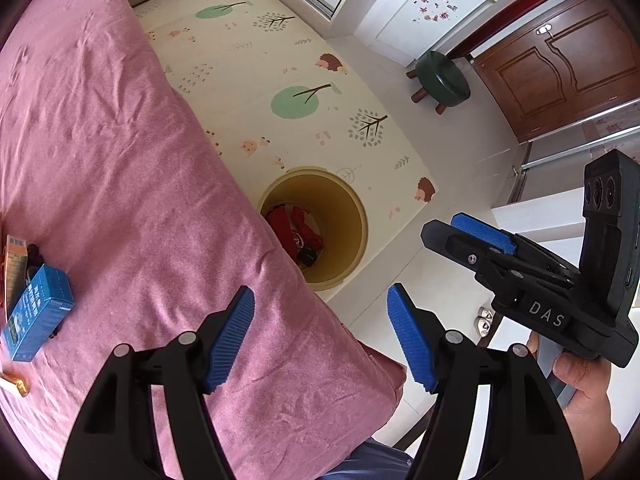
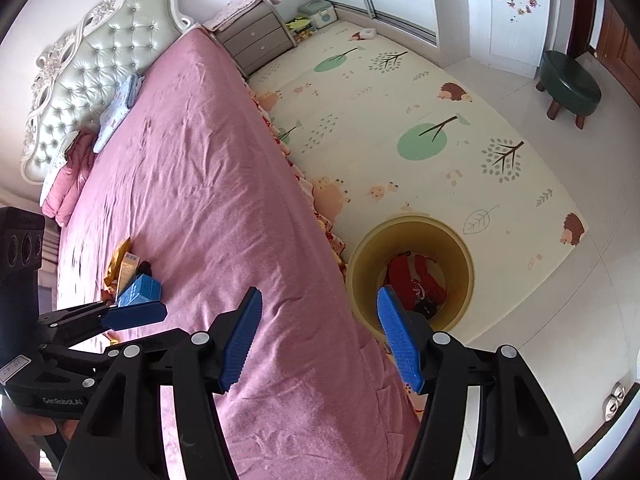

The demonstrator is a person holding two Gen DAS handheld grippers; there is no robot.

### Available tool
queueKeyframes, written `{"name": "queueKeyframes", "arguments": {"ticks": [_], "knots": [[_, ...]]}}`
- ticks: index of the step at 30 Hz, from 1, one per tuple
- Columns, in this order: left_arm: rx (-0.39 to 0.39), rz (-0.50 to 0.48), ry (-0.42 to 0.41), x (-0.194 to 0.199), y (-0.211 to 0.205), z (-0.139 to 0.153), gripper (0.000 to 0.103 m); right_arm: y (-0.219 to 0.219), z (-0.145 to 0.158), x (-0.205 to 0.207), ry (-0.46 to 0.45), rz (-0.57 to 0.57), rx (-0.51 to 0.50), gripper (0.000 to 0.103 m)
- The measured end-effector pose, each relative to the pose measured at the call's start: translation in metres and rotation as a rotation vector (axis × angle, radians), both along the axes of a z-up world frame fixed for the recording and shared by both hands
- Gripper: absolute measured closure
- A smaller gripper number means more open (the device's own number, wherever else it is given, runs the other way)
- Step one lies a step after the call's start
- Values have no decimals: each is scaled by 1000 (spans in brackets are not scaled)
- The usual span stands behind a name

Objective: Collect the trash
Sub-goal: 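Move both open tools back to the bed toward the amber bottle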

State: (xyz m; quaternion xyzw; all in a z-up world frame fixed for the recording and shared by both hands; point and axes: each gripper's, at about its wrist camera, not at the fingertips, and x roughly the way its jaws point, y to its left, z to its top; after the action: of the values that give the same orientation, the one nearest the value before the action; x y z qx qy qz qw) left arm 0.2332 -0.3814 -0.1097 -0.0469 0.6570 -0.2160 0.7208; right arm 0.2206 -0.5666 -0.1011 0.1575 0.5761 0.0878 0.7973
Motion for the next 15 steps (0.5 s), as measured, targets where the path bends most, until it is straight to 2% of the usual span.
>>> {"name": "queueKeyframes", "arguments": {"ticks": [4, 15], "knots": [[0, 71, 1, -13, 35, 2, 34, 42, 4, -1, -1, 85, 0, 44], [14, 311, 14, -62, 163, -1, 34, 170, 7, -13, 14, 315, 8, 44]]}}
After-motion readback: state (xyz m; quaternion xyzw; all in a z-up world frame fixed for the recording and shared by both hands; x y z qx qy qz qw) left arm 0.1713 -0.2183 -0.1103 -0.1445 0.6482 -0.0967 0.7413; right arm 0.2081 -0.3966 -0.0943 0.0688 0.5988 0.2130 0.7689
